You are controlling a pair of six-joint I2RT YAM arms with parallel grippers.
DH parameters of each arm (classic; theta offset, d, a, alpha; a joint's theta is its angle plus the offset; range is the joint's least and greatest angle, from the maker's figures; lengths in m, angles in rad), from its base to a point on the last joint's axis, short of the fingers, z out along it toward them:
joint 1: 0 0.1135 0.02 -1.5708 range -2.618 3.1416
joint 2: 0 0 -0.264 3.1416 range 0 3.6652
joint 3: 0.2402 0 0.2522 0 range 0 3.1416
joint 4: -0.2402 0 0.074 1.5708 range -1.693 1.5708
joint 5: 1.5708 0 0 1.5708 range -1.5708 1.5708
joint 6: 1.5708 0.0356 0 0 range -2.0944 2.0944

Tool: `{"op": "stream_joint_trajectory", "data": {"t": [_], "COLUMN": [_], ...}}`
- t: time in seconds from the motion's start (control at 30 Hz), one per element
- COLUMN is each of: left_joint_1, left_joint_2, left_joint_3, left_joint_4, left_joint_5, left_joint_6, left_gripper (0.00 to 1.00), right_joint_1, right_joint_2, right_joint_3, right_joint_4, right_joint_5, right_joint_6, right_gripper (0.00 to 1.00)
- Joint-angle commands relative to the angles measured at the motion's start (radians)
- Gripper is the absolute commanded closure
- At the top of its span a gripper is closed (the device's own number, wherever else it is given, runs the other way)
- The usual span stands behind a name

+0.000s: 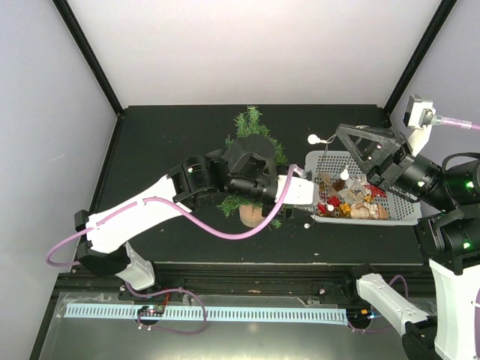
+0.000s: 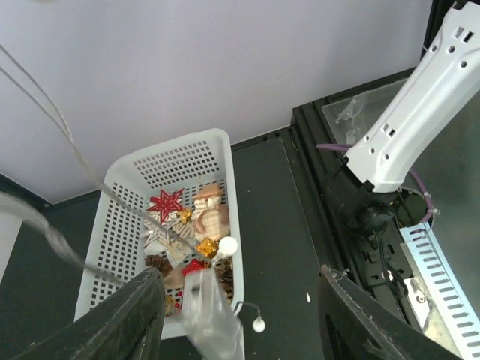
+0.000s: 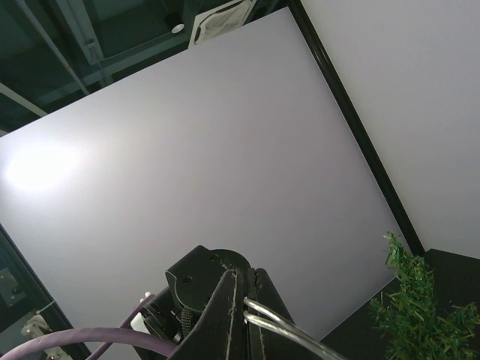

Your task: Decorate the small christmas tree

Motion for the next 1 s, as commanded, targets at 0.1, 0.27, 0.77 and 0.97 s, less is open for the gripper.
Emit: {"op": "stream_joint_trajectory", "data": {"t": [0.1,0.27,0.77,0.97], "left_joint_1": [-0.005,-0.004,-0.01,-0.009], "left_joint_2": [-0.073,-0.067,0.04,0.017], "left_joint_3": [-0.044,-0.058,0.099,0.055], "left_joint_4": [-0.027,0.009,-0.068,-0.048], "left_joint_5": [-0.033,-0.099,0.137,0.025], "left_joint_6": [0.045,0.039,0.004,0.02], "left_gripper": [0.44,0.43,0.97,0.98], "right_joint_1": [0.006,0.006,0.006,0.006], "right_joint_2": [-0.007,-0.01,-0.018,-0.021], "right_joint_3": [0.005,0.003,-0.002,-0.002], "right_joint_4": [0.001,0.003,-0.027,-0.043], "right_joint_5": [-0.012,-0.018,-0.006,0.009], "right_joint_6": [-0.001,0.005,-0.014,-0.036], "right_gripper": [0.97,0.97,0.97,0.97]}}
